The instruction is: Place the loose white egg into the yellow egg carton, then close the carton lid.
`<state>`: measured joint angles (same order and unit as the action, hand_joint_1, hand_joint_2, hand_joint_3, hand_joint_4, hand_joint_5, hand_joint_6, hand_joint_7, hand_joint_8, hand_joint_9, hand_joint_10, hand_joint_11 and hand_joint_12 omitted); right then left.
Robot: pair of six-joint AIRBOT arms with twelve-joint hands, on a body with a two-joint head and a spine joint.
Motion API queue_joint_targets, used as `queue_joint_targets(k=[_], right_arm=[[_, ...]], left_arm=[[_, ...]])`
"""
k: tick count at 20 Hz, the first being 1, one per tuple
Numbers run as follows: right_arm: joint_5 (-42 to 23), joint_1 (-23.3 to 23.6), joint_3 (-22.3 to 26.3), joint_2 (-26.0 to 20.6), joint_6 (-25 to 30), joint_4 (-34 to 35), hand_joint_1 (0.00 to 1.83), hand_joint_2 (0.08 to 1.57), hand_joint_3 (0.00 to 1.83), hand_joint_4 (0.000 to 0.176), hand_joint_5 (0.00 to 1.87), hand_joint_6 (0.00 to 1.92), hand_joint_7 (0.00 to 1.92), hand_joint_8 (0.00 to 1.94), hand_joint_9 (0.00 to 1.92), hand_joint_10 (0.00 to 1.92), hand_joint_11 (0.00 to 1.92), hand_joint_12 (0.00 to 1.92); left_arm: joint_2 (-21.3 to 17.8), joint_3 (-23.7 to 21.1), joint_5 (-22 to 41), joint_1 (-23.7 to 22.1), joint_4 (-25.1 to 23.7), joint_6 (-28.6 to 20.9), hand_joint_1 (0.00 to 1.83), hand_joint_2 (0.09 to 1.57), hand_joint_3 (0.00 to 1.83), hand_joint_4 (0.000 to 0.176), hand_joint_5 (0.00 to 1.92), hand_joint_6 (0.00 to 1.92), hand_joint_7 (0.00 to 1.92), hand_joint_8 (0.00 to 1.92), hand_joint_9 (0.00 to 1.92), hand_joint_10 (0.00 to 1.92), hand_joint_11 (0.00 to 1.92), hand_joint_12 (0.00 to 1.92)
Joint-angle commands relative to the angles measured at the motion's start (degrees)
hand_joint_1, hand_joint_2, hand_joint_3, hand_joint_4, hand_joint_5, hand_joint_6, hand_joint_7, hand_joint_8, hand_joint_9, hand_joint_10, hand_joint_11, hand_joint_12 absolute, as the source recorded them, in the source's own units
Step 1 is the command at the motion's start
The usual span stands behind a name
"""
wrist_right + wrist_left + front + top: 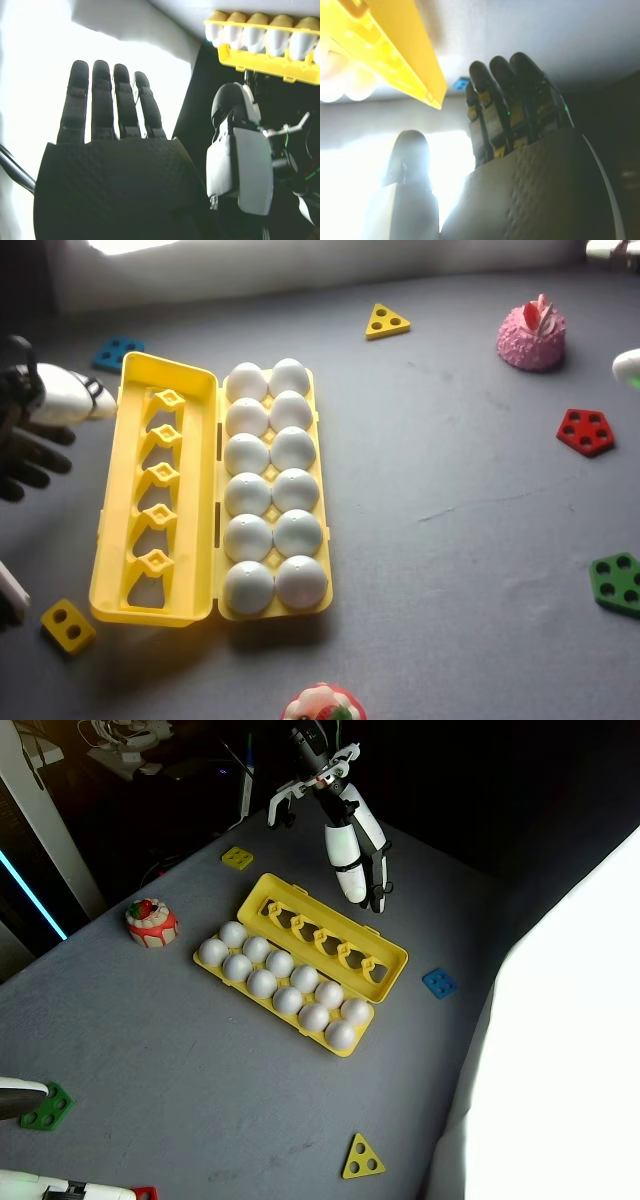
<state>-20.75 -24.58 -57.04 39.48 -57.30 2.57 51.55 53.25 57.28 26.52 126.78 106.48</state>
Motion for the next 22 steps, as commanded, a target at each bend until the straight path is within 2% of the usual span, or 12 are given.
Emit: queue_joint_targets(k=[1, 3, 8, 11, 12, 13, 16, 18, 20, 22], right_arm=[[-7.7, 0.3, -0.1, -0.3, -0.1, 0.4, 0.16, 1.17, 0.0, 0.0, 0.14, 0.0, 0.13, 0.0, 0.16, 0.0, 0.0, 0.31], [-8.8, 0.2, 0.3, 0.0, 0.0, 2.3, 0.18, 1.16, 0.0, 0.0, 0.16, 0.0, 0.15, 0.0, 0.18, 0.01, 0.0, 0.44], [-9.3, -1.7, 1.0, 3.3, 0.0, 2.8, 0.19, 1.16, 0.0, 0.0, 0.14, 0.0, 0.14, 0.0, 0.17, 0.0, 0.0, 0.44], [-9.7, -2.1, 1.1, 4.3, 0.0, 2.8, 0.16, 1.16, 0.0, 0.0, 0.14, 0.0, 0.14, 0.0, 0.17, 0.0, 0.0, 0.51], [-9.7, -2.1, 1.3, 4.3, 0.0, 2.8, 0.21, 1.15, 0.0, 0.0, 0.16, 0.01, 0.15, 0.01, 0.18, 0.0, 0.0, 0.51], [-9.7, -2.1, 1.4, 4.3, 0.0, 2.8, 0.21, 1.15, 0.0, 0.0, 0.16, 0.0, 0.15, 0.0, 0.17, 0.0, 0.0, 0.47], [-10.0, -2.3, 1.4, 4.3, 0.0, 2.8, 0.15, 1.16, 0.0, 0.0, 0.14, 0.0, 0.14, 0.0, 0.16, 0.0, 0.0, 0.53], [-10.1, -2.5, 1.5, 4.3, -0.1, 2.8, 0.19, 1.16, 0.0, 0.0, 0.15, 0.0, 0.16, 0.0, 0.16, 0.0, 0.0, 0.43], [-10.5, -2.9, 1.5, 4.3, -0.2, 2.8, 0.2, 1.16, 0.0, 0.0, 0.15, 0.0, 0.16, 0.0, 0.17, 0.0, 0.0, 0.46], [-10.9, -3.2, 1.5, 4.3, -0.3, 2.8, 0.2, 1.16, 0.0, 0.0, 0.15, 0.0, 0.15, 0.0, 0.16, 0.0, 0.0, 0.43]], left_arm=[[0.1, 0.0, 0.9, 0.2, -3.2, -1.2, 0.3, 1.3, 0.0, 0.0, 0.5, 0.01, 0.54, 0.23, 0.22, 0.93, 0.0, 1.62], [0.5, -0.4, 1.0, 1.3, -3.0, -3.7, 0.31, 1.3, 0.0, 0.0, 0.5, 0.01, 0.54, 0.24, 0.22, 0.94, 0.0, 1.58], [2.3, -0.6, 1.0, 2.7, -2.7, -8.9, 0.31, 1.29, 0.0, 0.0, 0.49, 0.01, 0.52, 0.24, 0.21, 0.93, 0.0, 1.58], [3.2, -0.8, 1.0, 3.2, -2.4, -11.3, 0.28, 1.3, 0.0, 0.0, 0.46, 0.0, 0.51, 0.24, 0.21, 0.92, 0.0, 1.57], [3.3, -0.9, 1.0, 3.5, -2.3, -12.3, 0.29, 1.29, 0.0, 0.0, 0.47, 0.0, 0.52, 0.24, 0.22, 0.93, 0.0, 1.57], [3.4, -1.1, 1.0, 3.9, -2.1, -13.4, 0.27, 1.3, 0.0, 0.0, 0.46, 0.0, 0.52, 0.24, 0.22, 0.92, 0.0, 1.57], [3.6, -1.5, 1.0, 4.6, -1.7, -14.7, 0.29, 1.29, 0.0, 0.0, 0.46, 0.0, 0.52, 0.24, 0.22, 0.92, 0.0, 1.55], [3.7, -1.7, 1.0, 4.9, -1.6, -15.7, 0.32, 1.29, 0.0, 0.0, 0.48, 0.01, 0.53, 0.25, 0.22, 0.93, 0.0, 1.58], [3.9, -1.8, 1.0, 5.1, -1.6, -16.5, 0.29, 1.29, 0.0, 0.0, 0.46, 0.0, 0.53, 0.26, 0.22, 0.93, 0.0, 1.58], [3.9, -1.8, 1.0, 5.0, -1.6, -16.7, 0.28, 1.3, 0.0, 0.0, 0.47, 0.0, 0.49, 0.35, 0.2, 0.97, 0.0, 1.58]])
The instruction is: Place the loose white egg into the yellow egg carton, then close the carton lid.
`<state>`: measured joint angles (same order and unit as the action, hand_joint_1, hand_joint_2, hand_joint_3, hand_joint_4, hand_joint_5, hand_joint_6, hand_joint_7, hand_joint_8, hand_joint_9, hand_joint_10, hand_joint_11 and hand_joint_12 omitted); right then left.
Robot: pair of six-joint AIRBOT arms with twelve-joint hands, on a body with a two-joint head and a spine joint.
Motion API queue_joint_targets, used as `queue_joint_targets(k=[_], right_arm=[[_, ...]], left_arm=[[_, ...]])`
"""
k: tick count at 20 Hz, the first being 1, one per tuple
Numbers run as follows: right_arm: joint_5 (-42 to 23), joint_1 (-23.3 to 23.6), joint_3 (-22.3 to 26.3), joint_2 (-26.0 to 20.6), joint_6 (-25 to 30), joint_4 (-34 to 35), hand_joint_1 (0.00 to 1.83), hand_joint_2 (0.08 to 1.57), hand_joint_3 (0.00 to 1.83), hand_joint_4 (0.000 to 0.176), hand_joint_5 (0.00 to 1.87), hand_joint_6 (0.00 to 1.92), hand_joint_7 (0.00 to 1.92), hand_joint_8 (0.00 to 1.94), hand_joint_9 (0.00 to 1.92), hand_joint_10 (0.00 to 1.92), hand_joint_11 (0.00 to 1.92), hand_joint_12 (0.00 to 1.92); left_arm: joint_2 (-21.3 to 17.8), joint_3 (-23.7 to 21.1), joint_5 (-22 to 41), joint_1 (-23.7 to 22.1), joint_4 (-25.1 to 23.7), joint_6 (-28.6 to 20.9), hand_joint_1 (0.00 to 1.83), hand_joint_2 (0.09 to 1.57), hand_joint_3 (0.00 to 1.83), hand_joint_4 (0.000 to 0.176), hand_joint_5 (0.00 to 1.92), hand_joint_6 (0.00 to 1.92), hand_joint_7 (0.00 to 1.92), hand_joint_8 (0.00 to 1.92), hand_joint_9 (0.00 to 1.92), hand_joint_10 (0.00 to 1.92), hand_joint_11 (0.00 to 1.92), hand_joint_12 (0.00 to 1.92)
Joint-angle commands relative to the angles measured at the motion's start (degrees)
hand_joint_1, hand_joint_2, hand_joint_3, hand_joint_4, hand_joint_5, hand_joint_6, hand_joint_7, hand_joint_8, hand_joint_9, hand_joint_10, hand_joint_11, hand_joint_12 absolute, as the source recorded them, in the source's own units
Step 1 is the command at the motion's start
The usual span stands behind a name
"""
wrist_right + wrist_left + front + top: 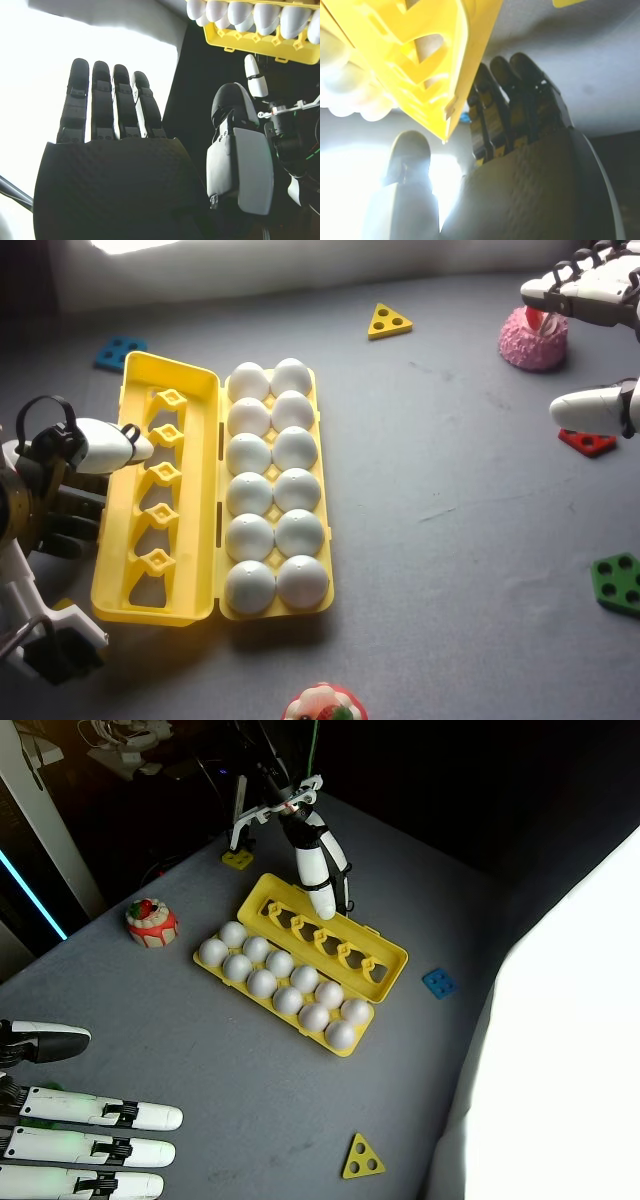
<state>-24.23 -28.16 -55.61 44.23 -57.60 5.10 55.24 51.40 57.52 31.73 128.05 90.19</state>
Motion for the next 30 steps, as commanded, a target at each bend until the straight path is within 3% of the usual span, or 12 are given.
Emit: queue_joint_targets(k=[1, 4, 8, 14, 16, 18, 20, 22, 26, 29, 30], right_arm=[[-7.5, 0.4, 0.1, -0.4, 0.0, 0.3, 0.15, 1.17, 0.0, 0.0, 0.12, 0.0, 0.11, 0.0, 0.14, 0.0, 0.0, 0.39], [-7.9, 0.2, 0.1, -0.5, -0.1, 0.3, 0.18, 1.16, 0.0, 0.0, 0.15, 0.0, 0.14, 0.0, 0.14, 0.01, 0.0, 0.2], [-8.0, 0.1, 0.1, -0.5, -0.1, 0.3, 0.15, 1.17, 0.0, 0.0, 0.14, 0.0, 0.12, 0.0, 0.13, 0.0, 0.0, 0.21], [-8.3, 0.1, 0.1, -0.5, -0.2, 0.3, 0.14, 1.17, 0.0, 0.0, 0.15, 0.0, 0.14, 0.0, 0.16, 0.0, 0.0, 0.44], [-8.3, 0.1, 0.1, -0.5, -0.2, 0.3, 0.2, 1.16, 0.0, 0.0, 0.16, 0.01, 0.13, 0.0, 0.14, 0.01, 0.0, 0.33], [-8.4, 0.1, 0.1, -0.4, -0.2, 0.3, 0.21, 1.16, 0.0, 0.0, 0.17, 0.01, 0.15, 0.0, 0.15, 0.01, 0.0, 0.4], [-8.5, 0.1, 0.1, -0.4, -0.2, 0.3, 0.18, 1.16, 0.0, 0.0, 0.15, 0.0, 0.12, 0.0, 0.12, 0.01, 0.0, 0.27], [-8.6, 0.0, 0.1, -0.4, -0.3, 0.3, 0.14, 1.17, 0.0, 0.0, 0.13, 0.0, 0.11, 0.0, 0.11, 0.01, 0.0, 0.24], [-8.7, 0.0, 0.1, -0.4, -0.4, 0.3, 0.17, 1.16, 0.0, 0.0, 0.17, 0.01, 0.15, 0.0, 0.15, 0.01, 0.0, 0.36], [-8.9, -0.1, 0.1, -0.4, -0.5, 0.3, 0.14, 1.16, 0.0, 0.0, 0.16, 0.0, 0.14, 0.0, 0.13, 0.0, 0.0, 0.28], [-8.9, -0.1, 0.1, -0.4, -0.5, 0.3, 0.18, 1.15, 0.0, 0.0, 0.18, 0.01, 0.16, 0.0, 0.16, 0.01, 0.0, 0.41]], left_arm=[[0.2, 0.0, 0.7, -0.3, -2.8, -0.6, 0.28, 1.3, 0.0, 0.0, 0.48, 0.01, 0.49, 0.36, 0.2, 0.97, 0.0, 1.58], [0.4, 0.1, 0.7, -1.1, -2.9, -0.6, 0.31, 1.29, 0.0, 0.0, 0.49, 0.01, 0.46, 0.43, 0.2, 0.98, 0.0, 1.58], [0.6, 0.1, 0.7, -3.4, -3.1, 0.1, 0.26, 1.3, 0.0, 0.0, 0.46, 0.01, 0.43, 0.48, 0.2, 0.98, 0.0, 1.58], [0.9, 0.5, 1.1, -8.9, -3.1, 4.4, 0.3, 1.29, 0.0, 0.0, 0.47, 0.01, 0.45, 0.46, 0.21, 0.95, 0.0, 1.59], [1.0, 0.2, 2.0, -11.5, -3.1, 6.3, 0.27, 1.3, 0.0, 0.0, 0.45, 0.0, 0.43, 0.48, 0.18, 0.98, 0.0, 1.59], [1.0, -0.2, 2.9, -13.2, -3.1, 7.3, 0.29, 1.3, 0.0, 0.0, 0.48, 0.01, 0.44, 0.5, 0.2, 1.0, 0.0, 1.62], [1.1, -1.3, 4.0, -15.2, -3.0, 7.9, 0.32, 1.29, 0.0, 0.0, 0.49, 0.01, 0.43, 0.5, 0.2, 0.99, 0.0, 1.6], [1.1, -2.7, 4.9, -16.4, -2.8, 8.4, 0.32, 1.29, 0.0, 0.0, 0.48, 0.01, 0.43, 0.49, 0.2, 0.98, 0.0, 1.59], [1.3, -5.5, 5.9, -16.6, -1.9, 8.0, 0.28, 1.3, 0.0, 0.0, 0.49, 0.01, 0.43, 0.48, 0.2, 0.96, 0.0, 1.6], [1.5, -6.7, 6.2, -17.0, -1.9, 7.7, 0.28, 1.3, 0.0, 0.0, 0.49, 0.01, 0.43, 0.48, 0.21, 0.96, 0.0, 1.6], [1.7, -7.0, 6.2, -17.4, -1.9, 7.8, 0.25, 1.31, 0.0, 0.0, 0.48, 0.01, 0.44, 0.45, 0.22, 0.94, 0.0, 1.58]])
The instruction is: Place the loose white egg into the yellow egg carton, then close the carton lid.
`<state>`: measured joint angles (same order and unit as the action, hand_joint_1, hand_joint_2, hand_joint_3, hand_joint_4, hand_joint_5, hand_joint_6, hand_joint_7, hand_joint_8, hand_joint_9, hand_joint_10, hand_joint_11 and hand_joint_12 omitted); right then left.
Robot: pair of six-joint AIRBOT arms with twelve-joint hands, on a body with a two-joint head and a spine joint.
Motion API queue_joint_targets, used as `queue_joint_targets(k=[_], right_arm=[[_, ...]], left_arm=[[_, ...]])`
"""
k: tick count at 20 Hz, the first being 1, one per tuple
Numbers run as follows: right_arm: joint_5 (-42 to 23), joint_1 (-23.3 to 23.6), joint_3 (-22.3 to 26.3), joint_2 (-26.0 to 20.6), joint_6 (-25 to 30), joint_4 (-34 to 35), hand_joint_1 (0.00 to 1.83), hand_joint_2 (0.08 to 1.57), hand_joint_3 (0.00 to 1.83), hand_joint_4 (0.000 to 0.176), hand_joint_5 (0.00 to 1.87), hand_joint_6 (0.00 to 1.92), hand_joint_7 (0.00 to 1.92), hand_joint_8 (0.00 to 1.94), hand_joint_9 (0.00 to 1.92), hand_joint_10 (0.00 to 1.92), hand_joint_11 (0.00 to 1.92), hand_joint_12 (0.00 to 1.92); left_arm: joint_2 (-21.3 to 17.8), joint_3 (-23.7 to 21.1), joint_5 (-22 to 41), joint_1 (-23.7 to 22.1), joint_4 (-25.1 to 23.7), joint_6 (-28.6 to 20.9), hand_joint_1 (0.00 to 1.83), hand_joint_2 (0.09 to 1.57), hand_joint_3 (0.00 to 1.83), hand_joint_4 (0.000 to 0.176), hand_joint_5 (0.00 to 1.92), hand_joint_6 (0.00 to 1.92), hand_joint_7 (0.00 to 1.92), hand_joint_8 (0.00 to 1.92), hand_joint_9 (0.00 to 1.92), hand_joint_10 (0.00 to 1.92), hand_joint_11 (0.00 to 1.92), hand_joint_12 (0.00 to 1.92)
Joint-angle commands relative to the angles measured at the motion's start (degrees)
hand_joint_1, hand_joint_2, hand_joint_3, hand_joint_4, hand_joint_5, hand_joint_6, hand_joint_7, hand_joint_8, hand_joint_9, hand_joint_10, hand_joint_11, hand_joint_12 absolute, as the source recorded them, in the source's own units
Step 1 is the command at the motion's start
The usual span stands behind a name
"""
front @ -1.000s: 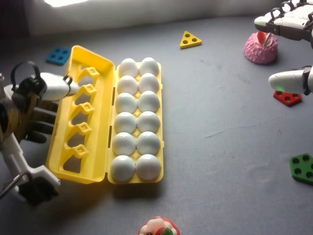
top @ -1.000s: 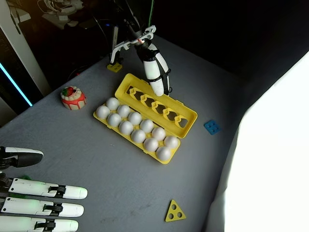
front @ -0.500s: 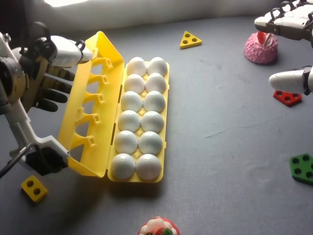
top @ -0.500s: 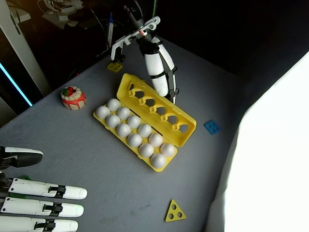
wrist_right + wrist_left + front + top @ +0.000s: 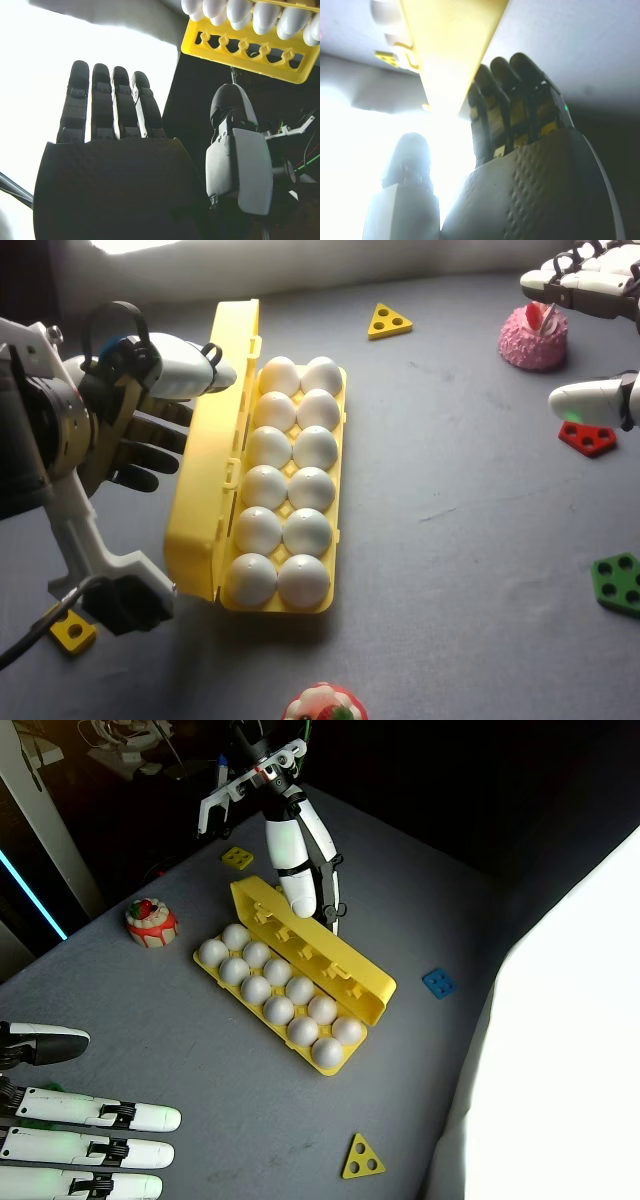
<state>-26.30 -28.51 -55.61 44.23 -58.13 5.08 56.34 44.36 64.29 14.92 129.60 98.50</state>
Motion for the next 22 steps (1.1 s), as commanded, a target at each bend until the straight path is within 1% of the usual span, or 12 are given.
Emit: queue_joint_targets(k=[1, 3, 4, 5, 8, 11, 12, 13, 15, 17, 19, 22], right_arm=[[-6.9, 0.3, 0.1, -0.4, 0.0, 0.3, 0.14, 1.17, 0.0, 0.0, 0.15, 0.0, 0.14, 0.0, 0.13, 0.0, 0.0, 0.39], [-6.9, 0.2, 0.1, -0.4, -0.1, 0.3, 0.18, 1.16, 0.0, 0.0, 0.15, 0.0, 0.14, 0.0, 0.14, 0.0, 0.0, 0.34], [-6.9, 0.2, 0.1, -0.4, -0.1, 0.3, 0.17, 1.15, 0.0, 0.0, 0.16, 0.0, 0.15, 0.0, 0.15, 0.01, 0.0, 0.38], [-6.9, 0.2, 0.1, -0.4, -0.1, 0.3, 0.14, 1.17, 0.0, 0.0, 0.14, 0.0, 0.12, 0.0, 0.12, 0.0, 0.0, 0.3], [-6.9, 0.2, 0.1, -0.4, -0.2, 0.2, 0.18, 1.16, 0.0, 0.0, 0.15, 0.0, 0.13, 0.0, 0.13, 0.0, 0.0, 0.25], [-6.9, 0.2, 0.3, -0.4, -0.4, 0.2, 0.16, 1.16, 0.0, 0.0, 0.14, 0.0, 0.13, 0.0, 0.14, 0.0, 0.0, 0.41], [-6.9, 0.2, 0.3, -0.4, -0.5, 0.2, 0.17, 1.16, 0.0, 0.0, 0.14, 0.0, 0.13, 0.0, 0.14, 0.0, 0.0, 0.43], [-6.9, 0.2, 0.3, -0.4, -0.6, 0.1, 0.15, 1.17, 0.0, 0.0, 0.12, 0.0, 0.11, 0.0, 0.1, 0.01, 0.0, 0.29], [-6.9, 0.1, 0.4, -0.4, -0.6, 0.1, 0.15, 1.17, 0.0, 0.0, 0.14, 0.0, 0.13, 0.0, 0.12, 0.02, 0.0, 0.36], [-6.9, 0.1, 0.4, -0.4, -0.7, 0.1, 0.17, 1.17, 0.0, 0.0, 0.13, 0.0, 0.12, 0.0, 0.11, 0.01, 0.0, 0.3], [-6.9, 0.1, 0.5, -0.4, -0.7, 0.1, 0.18, 1.16, 0.0, 0.0, 0.16, 0.0, 0.16, 0.0, 0.16, 0.02, 0.0, 0.48], [-6.9, 0.1, 0.5, -0.4, -0.7, 0.1, 0.17, 1.16, 0.0, 0.0, 0.16, 0.0, 0.16, 0.0, 0.16, 0.01, 0.0, 0.5]], left_arm=[[0.7, -0.3, -0.6, -1.0, -3.6, -0.2, 0.26, 1.31, 0.0, 0.0, 0.48, 0.01, 0.44, 0.44, 0.21, 0.93, 0.0, 1.58], [1.0, -1.3, -0.7, -2.2, -3.8, 1.3, 0.24, 1.31, 0.0, 0.0, 0.48, 0.01, 0.44, 0.43, 0.2, 0.96, 0.0, 1.6], [1.2, -1.6, -0.8, -2.5, -3.8, 1.4, 0.27, 1.3, 0.0, 0.0, 0.49, 0.01, 0.44, 0.43, 0.2, 0.96, 0.0, 1.59], [1.3, -2.2, -0.9, -2.8, -3.8, 1.8, 0.26, 1.3, 0.0, 0.0, 0.49, 0.01, 0.44, 0.43, 0.2, 0.96, 0.0, 1.59], [1.7, -4.4, -1.0, -3.1, -3.8, 2.0, 0.24, 1.31, 0.0, 0.0, 0.49, 0.01, 0.45, 0.42, 0.22, 0.96, 0.0, 1.62], [1.7, -6.3, -1.6, -2.6, -3.8, 2.6, 0.25, 1.31, 0.0, 0.0, 0.48, 0.01, 0.43, 0.41, 0.2, 0.93, 0.0, 1.56], [1.7, -7.0, -2.1, -2.0, -3.9, 2.9, 0.23, 1.31, 0.0, 0.0, 0.48, 0.01, 0.43, 0.41, 0.2, 0.93, 0.0, 1.55], [1.7, -7.4, -2.4, -1.6, -4.0, 2.9, 0.23, 1.31, 0.0, 0.0, 0.49, 0.01, 0.45, 0.4, 0.23, 0.93, 0.0, 1.6], [1.8, -8.4, -3.0, -0.3, -4.4, 2.9, 0.21, 1.31, 0.0, 0.0, 0.47, 0.0, 0.44, 0.39, 0.22, 0.92, 0.0, 1.59], [2.0, -9.0, -3.5, 0.6, -4.8, 2.9, 0.2, 1.31, 0.0, 0.0, 0.47, 0.0, 0.44, 0.39, 0.21, 0.92, 0.0, 1.61], [2.6, -9.2, -4.4, 1.4, -5.3, 2.9, 0.18, 1.31, 0.0, 0.0, 0.48, 0.01, 0.46, 0.39, 0.23, 0.92, 0.0, 1.6], [3.5, -9.4, -5.2, 2.4, -5.6, 2.9, 0.18, 1.31, 0.0, 0.0, 0.49, 0.01, 0.46, 0.38, 0.22, 0.91, 0.0, 1.57]])
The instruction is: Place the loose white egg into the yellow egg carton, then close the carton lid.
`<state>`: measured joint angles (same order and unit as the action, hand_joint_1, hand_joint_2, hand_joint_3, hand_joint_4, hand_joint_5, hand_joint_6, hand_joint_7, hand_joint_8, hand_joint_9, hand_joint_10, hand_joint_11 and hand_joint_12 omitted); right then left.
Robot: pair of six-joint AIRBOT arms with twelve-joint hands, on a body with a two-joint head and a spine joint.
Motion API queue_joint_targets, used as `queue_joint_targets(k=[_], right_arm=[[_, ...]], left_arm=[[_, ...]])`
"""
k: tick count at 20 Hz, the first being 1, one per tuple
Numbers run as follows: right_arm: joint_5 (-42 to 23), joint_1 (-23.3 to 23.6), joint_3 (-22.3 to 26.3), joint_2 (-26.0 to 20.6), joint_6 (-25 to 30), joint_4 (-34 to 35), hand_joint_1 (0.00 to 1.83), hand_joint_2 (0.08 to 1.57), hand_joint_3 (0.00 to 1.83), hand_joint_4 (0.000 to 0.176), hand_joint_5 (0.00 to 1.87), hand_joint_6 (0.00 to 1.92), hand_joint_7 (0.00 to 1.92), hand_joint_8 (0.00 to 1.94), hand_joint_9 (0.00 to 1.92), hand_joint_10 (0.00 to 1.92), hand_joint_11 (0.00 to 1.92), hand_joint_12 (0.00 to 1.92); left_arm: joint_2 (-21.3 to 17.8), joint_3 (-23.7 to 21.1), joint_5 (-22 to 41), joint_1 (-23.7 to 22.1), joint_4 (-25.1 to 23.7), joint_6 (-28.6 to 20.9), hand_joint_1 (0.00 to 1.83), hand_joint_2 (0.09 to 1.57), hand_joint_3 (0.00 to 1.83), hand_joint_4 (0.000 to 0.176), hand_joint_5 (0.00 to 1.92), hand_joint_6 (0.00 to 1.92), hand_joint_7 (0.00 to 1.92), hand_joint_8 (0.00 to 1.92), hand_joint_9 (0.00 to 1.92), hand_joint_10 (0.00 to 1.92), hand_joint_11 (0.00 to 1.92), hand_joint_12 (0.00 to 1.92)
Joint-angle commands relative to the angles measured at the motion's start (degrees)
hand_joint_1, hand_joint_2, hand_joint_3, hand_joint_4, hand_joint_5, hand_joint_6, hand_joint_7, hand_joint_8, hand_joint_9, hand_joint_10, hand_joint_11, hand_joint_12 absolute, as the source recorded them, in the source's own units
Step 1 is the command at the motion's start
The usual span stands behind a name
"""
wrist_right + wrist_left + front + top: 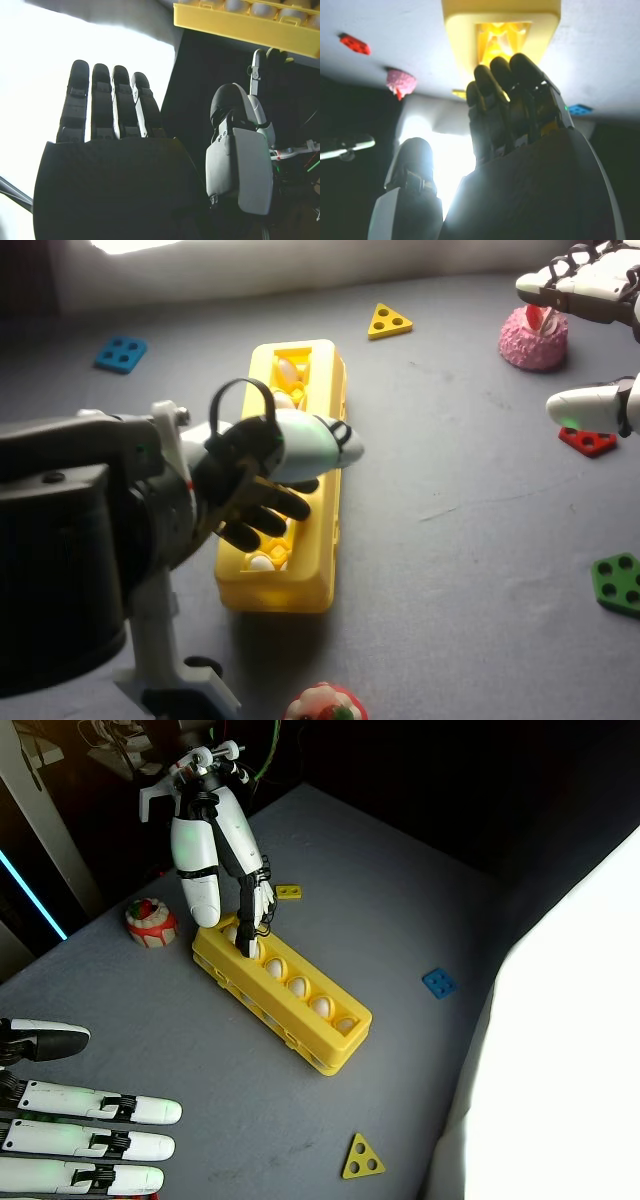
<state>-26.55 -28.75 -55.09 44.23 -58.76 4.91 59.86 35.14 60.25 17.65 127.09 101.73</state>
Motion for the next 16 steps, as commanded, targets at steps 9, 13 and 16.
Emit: queue_joint_targets(k=[9, 13, 16], right_arm=[[-7.0, 0.3, 0.1, -0.5, -0.1, 0.3, 0.16, 1.17, 0.0, 0.0, 0.12, 0.0, 0.14, 0.0, 0.15, 0.0, 0.0, 0.53], [-7.0, 0.2, 0.1, -0.5, -0.3, 0.3, 0.14, 1.16, 0.0, 0.0, 0.12, 0.01, 0.15, 0.01, 0.16, 0.01, 0.0, 0.57], [-7.0, 0.1, 0.1, -0.5, -0.3, 0.3, 0.16, 1.16, 0.0, 0.0, 0.14, 0.01, 0.16, 0.0, 0.17, 0.01, 0.0, 0.54]], left_arm=[[0.4, -0.1, -2.6, 0.3, -5.2, -0.3, 0.19, 1.31, 0.0, 0.0, 0.52, 0.02, 0.46, 0.4, 0.22, 0.93, 0.0, 1.57], [0.4, 1.5, -2.0, -2.2, -6.9, 3.8, 0.19, 1.32, 0.0, 0.0, 0.52, 0.02, 0.46, 0.41, 0.23, 0.94, 0.0, 1.59], [0.0, 3.4, -3.2, -3.8, -11.2, 7.2, 0.18, 1.32, 0.0, 0.0, 0.53, 0.02, 0.49, 0.39, 0.26, 0.91, 0.0, 1.57]])
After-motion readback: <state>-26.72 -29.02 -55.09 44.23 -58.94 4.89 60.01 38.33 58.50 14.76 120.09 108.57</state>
